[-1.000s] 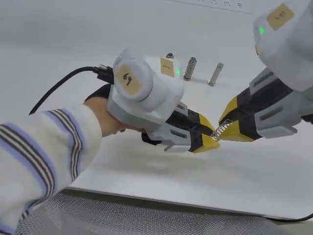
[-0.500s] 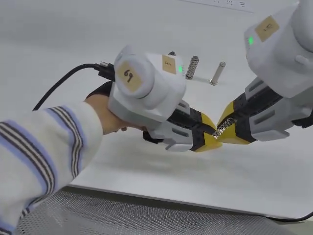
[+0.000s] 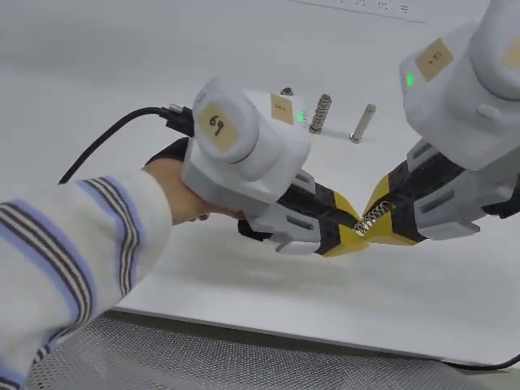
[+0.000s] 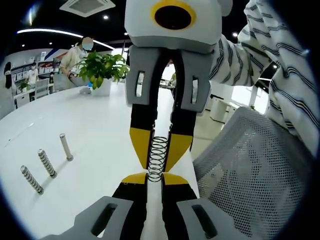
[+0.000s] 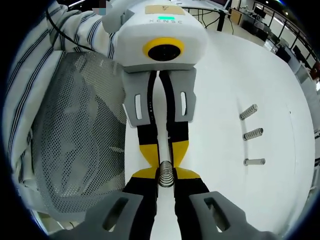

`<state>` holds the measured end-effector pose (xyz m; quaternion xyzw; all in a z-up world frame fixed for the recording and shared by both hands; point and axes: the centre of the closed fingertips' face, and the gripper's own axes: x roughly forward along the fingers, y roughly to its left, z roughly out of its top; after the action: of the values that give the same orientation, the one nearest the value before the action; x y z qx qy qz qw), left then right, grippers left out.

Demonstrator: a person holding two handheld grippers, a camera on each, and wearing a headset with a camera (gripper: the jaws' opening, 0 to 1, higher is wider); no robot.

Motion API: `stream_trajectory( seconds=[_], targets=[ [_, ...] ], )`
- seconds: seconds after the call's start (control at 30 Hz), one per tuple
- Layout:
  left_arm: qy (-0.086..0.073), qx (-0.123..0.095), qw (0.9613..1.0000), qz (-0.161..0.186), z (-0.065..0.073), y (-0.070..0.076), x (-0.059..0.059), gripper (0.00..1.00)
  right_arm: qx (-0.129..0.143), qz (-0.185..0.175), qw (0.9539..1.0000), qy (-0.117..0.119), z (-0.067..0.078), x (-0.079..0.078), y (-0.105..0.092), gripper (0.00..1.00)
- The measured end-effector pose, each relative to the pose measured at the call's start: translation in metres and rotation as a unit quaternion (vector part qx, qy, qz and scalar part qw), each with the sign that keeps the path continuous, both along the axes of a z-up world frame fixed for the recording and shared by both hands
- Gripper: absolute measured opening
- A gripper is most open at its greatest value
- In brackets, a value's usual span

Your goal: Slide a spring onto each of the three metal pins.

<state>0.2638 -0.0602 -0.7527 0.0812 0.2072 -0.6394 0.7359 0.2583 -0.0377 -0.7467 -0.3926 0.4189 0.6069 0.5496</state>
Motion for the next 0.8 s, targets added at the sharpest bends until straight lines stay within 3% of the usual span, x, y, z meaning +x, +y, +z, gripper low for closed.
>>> stream_trajectory(
  seconds=[0.8],
  targets=[
    [0.004,0.012,0.9999,0.009,-0.0033,0.0097,0.0035,0.03,-0.007,0.017,0.9998,-0.004,-0.0039,0.0035,0.0010,0.08]
  ],
)
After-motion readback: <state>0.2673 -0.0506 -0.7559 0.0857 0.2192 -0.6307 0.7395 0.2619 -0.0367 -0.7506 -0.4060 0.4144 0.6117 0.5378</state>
